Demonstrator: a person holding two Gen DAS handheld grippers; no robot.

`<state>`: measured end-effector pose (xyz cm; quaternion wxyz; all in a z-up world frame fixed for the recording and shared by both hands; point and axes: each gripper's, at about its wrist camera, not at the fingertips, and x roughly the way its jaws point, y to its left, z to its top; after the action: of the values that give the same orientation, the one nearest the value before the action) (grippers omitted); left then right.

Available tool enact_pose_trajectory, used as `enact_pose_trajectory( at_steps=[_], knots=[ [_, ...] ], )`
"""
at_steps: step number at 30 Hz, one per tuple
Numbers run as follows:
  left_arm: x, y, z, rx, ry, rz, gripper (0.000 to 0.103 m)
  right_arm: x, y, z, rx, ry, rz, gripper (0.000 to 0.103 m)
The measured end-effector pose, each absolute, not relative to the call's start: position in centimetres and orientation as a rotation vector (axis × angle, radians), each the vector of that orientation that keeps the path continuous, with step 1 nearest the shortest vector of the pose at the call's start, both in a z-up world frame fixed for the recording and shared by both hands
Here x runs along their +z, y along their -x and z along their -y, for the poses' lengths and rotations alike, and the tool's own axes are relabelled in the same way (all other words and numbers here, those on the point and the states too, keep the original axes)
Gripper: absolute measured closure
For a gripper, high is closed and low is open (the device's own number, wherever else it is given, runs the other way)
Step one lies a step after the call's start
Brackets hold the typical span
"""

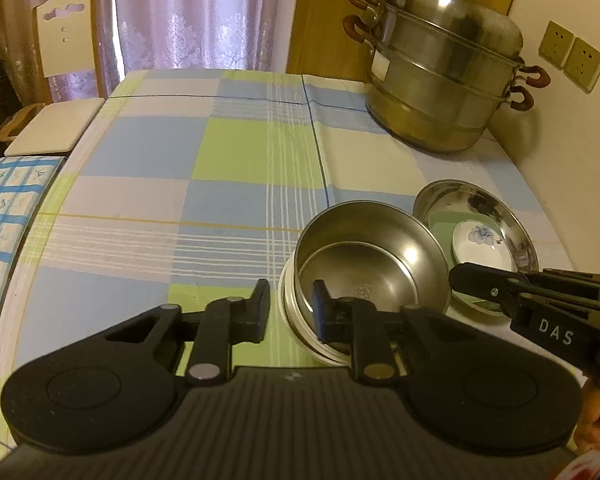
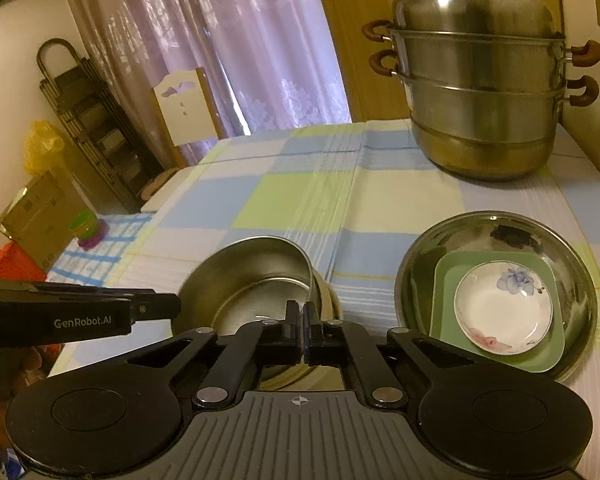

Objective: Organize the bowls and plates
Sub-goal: 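Close both grippers on the rim of the stacked bowls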

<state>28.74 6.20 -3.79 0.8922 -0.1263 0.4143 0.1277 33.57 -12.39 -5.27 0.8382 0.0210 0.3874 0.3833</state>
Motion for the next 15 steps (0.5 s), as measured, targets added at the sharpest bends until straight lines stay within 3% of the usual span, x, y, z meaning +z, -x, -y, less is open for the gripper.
enact_pose_trajectory(
  at_steps=[15],
  knots=[
    [-5.3,-30.4,-7.2,0.230,0.270,-0.909,0.090,-7.1,-35.6,12.0,0.771,-0.075,-0.899,0.101]
  ],
)
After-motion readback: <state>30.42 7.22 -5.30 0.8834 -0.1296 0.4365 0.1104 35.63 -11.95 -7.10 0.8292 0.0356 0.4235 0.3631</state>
